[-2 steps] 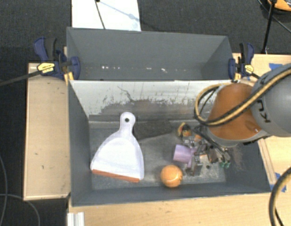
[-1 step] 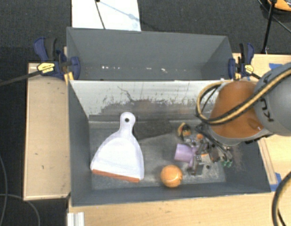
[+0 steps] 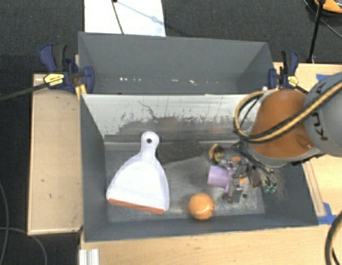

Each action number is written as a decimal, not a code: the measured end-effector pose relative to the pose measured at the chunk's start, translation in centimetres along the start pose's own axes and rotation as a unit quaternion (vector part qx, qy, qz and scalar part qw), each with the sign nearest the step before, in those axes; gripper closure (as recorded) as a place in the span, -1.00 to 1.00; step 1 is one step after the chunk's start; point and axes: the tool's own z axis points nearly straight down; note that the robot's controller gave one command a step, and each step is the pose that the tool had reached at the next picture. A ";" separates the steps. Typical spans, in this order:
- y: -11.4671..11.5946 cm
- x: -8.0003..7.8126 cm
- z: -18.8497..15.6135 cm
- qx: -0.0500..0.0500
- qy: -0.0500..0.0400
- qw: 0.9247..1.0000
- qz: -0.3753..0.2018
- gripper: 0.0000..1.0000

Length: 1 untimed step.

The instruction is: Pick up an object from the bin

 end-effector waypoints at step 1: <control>0.0 -0.1 -1.4 0.000 -0.002 1.000 0.000 1.00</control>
Offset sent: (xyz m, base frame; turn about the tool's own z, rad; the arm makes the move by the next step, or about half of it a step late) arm 0.0000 0.0000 0.0117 0.0000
